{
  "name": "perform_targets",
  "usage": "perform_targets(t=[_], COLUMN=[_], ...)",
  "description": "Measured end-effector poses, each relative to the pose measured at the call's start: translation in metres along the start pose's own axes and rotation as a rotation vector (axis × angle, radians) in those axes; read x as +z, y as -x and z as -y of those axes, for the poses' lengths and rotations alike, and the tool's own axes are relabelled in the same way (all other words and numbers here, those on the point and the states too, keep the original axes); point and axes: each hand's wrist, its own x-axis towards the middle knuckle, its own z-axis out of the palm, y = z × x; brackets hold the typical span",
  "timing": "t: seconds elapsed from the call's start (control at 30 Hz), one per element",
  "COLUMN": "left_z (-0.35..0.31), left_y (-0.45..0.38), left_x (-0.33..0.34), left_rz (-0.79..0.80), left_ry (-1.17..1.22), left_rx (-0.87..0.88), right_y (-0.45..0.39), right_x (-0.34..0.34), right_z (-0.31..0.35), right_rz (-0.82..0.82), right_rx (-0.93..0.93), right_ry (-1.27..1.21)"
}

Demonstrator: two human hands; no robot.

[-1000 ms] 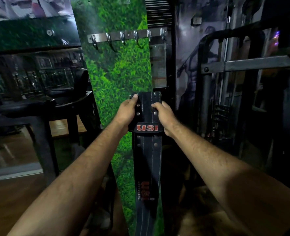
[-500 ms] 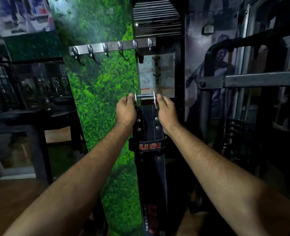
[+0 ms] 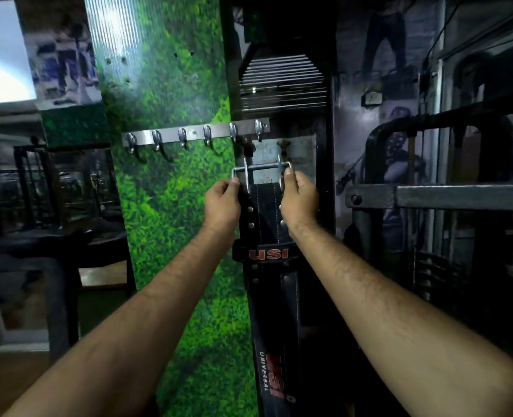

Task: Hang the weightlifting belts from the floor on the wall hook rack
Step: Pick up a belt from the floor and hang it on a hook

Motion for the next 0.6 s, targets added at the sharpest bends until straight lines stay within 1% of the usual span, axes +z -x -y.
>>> perform_targets(t=[0.17,0.27,0.33,0.4,0.5,0.57,0.6], left_z=[-0.034,-0.05,-0.056,-0.051,-0.022,-0.007,-0.004], left_y=[-0.039,-0.064,-0.077,-0.093,-0.124,-0.12,-0.111], left_x=[0.023,0.034,0.042,0.047,0.047,0.044,0.045], left_rz=[-0.048,-0.038,-0.058,-0.086,-0.142,-0.158,-0.166], left_ry=[-0.051,-0.057,-0.058,-0.06,-0.124,-0.149,-0.145], left_rx=[0.054,0.043,0.021,-0.004,-0.051,-0.077,-0.06], right_y=[-0.049,-0.081,-0.096,-0.108,-0.113,-0.109,-0.107], right_x=[0.013,0.021,0.026,0.03,0.034,0.034,0.034], right_z=[0.023,0.031,0.032,0.027,0.012,-0.001,-0.009], right_rz=[0.01,0.034,0.036,0.054,0.138,0.185,0.191], right_rx=[0.026,0.088,0.114,0.15,0.249,0.237,0.204], right_ry=[0.004,-0.021,-0.022,-0.018,-0.019,-0.039,-0.048])
